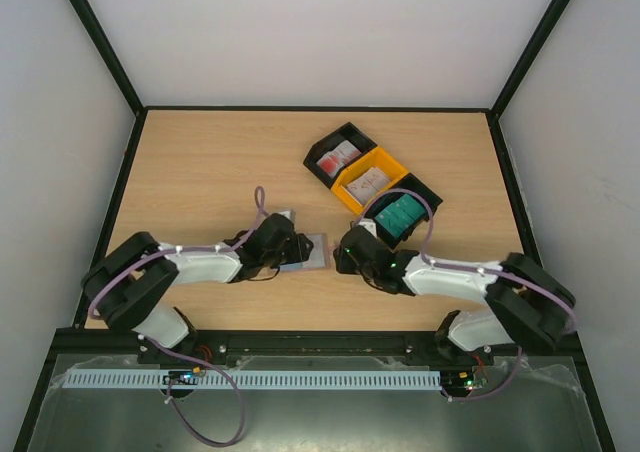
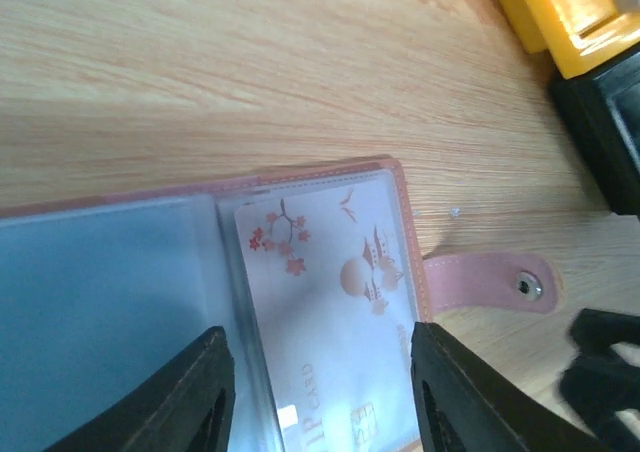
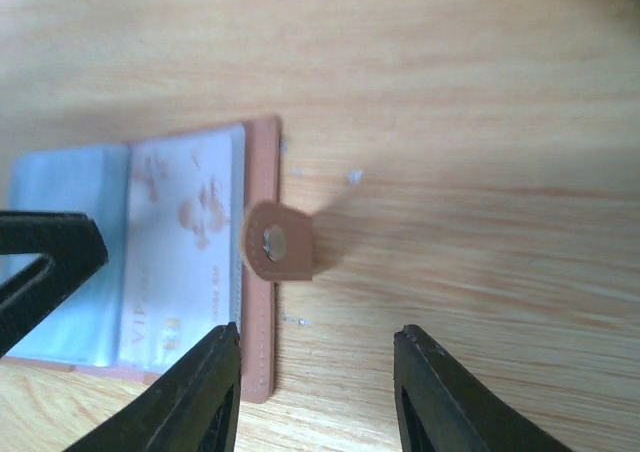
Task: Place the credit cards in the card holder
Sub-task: Insert the credit card into the card holder, then pick up the credit card from the storage box.
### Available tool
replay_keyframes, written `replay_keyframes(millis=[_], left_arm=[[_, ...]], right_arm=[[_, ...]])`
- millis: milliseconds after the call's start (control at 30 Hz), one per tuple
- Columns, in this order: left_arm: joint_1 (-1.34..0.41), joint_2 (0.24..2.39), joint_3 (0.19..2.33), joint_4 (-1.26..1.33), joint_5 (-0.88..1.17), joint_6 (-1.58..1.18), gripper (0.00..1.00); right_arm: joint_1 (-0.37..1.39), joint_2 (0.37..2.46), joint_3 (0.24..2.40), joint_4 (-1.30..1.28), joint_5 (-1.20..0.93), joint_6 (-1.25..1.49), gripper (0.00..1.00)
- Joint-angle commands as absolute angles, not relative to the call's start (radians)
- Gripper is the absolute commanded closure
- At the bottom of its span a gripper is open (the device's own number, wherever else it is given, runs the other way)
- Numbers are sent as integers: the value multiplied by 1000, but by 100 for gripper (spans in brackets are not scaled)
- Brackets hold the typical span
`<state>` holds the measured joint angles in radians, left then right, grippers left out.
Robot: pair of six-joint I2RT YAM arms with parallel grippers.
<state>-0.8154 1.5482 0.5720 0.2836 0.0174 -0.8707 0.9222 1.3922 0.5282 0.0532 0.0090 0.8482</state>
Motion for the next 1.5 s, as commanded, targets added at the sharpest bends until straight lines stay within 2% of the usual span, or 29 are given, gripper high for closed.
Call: replay_keyframes(millis=[0,100,333,667,900,1100,1233,1367,1467], left_arm=[[-793,1427,564,159,-8,-836,47],[-786,1337,576,88,-18,-813,41],[-755,1137,577,-77,-79,-783,30],[-641,953,563,-225,-41,-729,24],[-591,932,498,-197,22,-749,24],[-580,941,497,-173,72,-798,24],[-578,989,565,-225,103,-835,24],[-578,967,583,-259,79,-864,25],[-571,939,578,-252,54,-867,25]], right_arm=[[905,1236,579,-130,149,809,57],[884,1150,640,-232,207,753,54],[813,1075,811,-431,347,597,39],[605,1232,949,-507,267,472,33],[557,1295,882,-478,219,454,30],[510,1369,859,-476,176,445,34],[468,1419,937,-556,111,414,39],[445,1471,1026,-674,93,351,50],[416,1504,1049,-720,78,310,50]])
